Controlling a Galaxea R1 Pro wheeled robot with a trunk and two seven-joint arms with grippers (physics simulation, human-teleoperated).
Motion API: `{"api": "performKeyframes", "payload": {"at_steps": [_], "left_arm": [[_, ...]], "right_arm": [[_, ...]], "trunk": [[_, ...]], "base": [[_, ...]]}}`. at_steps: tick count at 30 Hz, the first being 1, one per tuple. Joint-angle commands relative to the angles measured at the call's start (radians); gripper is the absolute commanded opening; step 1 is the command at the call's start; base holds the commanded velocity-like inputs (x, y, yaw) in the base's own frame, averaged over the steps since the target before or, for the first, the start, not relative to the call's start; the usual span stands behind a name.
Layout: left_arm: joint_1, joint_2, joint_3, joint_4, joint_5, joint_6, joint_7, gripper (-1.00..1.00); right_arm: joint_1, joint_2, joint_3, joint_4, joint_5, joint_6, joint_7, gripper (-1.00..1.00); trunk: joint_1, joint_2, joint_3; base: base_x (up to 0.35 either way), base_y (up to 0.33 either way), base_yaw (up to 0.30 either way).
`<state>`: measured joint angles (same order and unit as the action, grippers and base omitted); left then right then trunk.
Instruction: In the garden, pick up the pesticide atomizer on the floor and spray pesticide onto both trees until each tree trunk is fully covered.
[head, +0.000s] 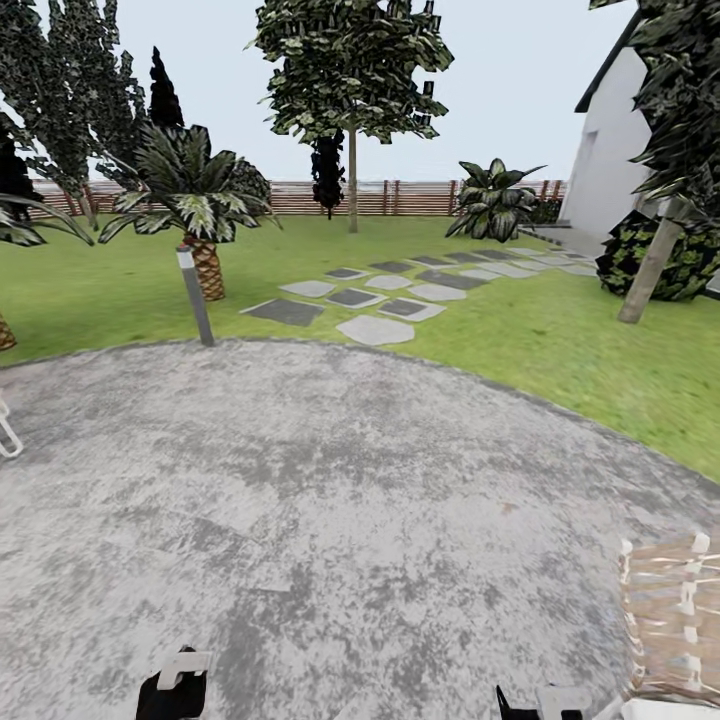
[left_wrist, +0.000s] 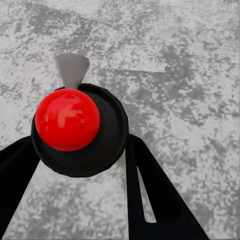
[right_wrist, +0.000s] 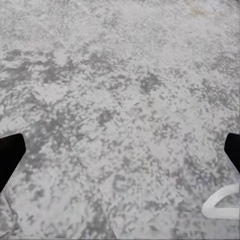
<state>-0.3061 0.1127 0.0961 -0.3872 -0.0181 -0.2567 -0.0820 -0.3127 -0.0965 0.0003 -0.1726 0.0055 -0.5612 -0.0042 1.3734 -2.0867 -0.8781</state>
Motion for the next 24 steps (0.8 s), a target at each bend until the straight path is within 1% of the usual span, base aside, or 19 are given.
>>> {"api": "performKeyframes", "payload": {"at_steps": [1,24], "left_arm": [[-0.001,-0.001,0.008,0.001,-0.002,-0.003,-0.009,-1.0],[-0.001,-0.001,0.008,0.001,-0.002,-0.003,-0.009,-1.0]], "right_arm": [[-0.001,0.0,0.0,0.001,0.001,-0.003,0.0,1.0],[-0.001,0.0,0.0,0.001,0.001,-0.003,0.0,1.0]], "trunk": [[0.0,0.0,-0.001],[0.0,0.0,-0.001]], "base": [[0.338,0.0,0.0],[0.338,0.0,0.0]]}}
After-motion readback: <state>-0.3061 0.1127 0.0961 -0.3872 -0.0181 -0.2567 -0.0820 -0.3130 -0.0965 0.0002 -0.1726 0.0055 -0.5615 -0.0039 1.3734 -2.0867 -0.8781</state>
